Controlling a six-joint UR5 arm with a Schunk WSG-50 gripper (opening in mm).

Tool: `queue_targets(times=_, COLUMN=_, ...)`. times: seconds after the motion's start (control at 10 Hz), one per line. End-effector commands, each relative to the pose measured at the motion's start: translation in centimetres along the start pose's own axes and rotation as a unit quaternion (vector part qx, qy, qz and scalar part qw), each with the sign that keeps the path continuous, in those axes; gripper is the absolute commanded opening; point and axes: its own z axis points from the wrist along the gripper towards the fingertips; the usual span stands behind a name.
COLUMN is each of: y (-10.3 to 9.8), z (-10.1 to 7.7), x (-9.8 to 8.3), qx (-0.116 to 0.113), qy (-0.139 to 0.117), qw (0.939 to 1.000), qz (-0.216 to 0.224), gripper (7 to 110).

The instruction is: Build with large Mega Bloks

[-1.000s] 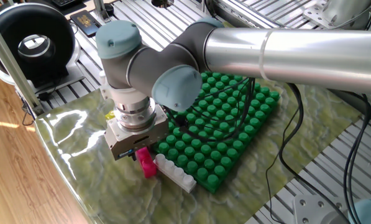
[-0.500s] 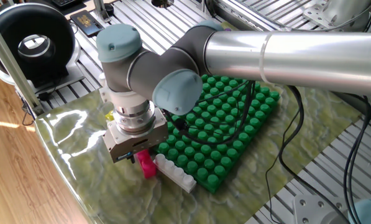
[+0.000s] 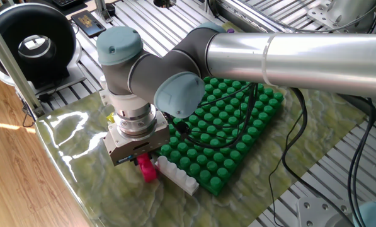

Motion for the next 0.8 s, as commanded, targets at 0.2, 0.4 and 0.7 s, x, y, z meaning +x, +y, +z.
queue_targets(times=0.2, y=0.7, z=-0.7, x=0.2, qx=0.01, qy=0.012, qw=0.9995, qz=0.028, gripper=7)
queue_targets(times=0.4, y=1.2, z=-2.2, x=0.6, qx=0.008, qy=0.024, qw=0.9994, qz=0.023, gripper=7)
queue_targets(times=0.7, y=2.2, z=-4.5, x=1.4, qx=-0.004, qy=0.029, qw=0.9992, qz=-0.029, gripper=7)
